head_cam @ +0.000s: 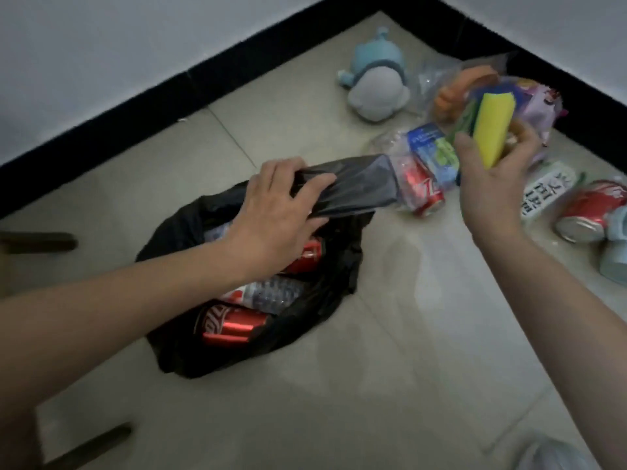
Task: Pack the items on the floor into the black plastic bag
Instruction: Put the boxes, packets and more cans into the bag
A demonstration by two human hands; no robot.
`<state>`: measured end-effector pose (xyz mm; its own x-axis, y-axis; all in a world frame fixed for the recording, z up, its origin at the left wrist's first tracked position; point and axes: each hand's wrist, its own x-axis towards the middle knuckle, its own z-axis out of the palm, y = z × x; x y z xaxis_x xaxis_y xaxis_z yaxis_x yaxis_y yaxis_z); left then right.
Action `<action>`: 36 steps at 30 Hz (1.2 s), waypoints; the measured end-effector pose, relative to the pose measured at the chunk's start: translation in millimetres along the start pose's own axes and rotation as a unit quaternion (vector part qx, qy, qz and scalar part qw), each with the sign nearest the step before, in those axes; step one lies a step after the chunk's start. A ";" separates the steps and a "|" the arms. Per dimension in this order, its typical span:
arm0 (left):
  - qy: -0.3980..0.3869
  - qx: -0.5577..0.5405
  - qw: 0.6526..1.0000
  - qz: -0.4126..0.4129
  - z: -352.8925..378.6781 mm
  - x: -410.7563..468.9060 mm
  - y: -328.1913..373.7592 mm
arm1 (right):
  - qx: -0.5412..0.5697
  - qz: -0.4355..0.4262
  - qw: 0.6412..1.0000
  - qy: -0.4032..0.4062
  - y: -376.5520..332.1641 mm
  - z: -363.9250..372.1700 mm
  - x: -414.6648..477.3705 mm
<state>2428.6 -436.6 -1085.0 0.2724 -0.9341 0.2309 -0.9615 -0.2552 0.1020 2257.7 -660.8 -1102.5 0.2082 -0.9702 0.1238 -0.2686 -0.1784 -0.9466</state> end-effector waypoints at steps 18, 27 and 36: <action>-0.135 0.092 0.961 -0.225 17.8 -140.4 -101.8 | -0.158 -0.237 0.890 -0.357 -11.8 119.6 -159.1; 0.033 -0.055 0.943 -0.327 4.0 -174.3 -143.6 | -0.309 -0.405 0.727 -0.459 -0.8 142.8 -182.5; 0.190 -0.144 0.907 -0.348 -32.3 -147.9 -140.8 | -0.328 -0.445 0.668 -0.499 -24.3 179.9 -197.9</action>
<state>2524.9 -254.4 -1102.3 0.8550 -0.4040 0.3251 -0.5174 -0.6227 0.5869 2392.1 -434.9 -1157.6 0.9947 0.1007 -0.0188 0.0925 -0.9620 -0.2570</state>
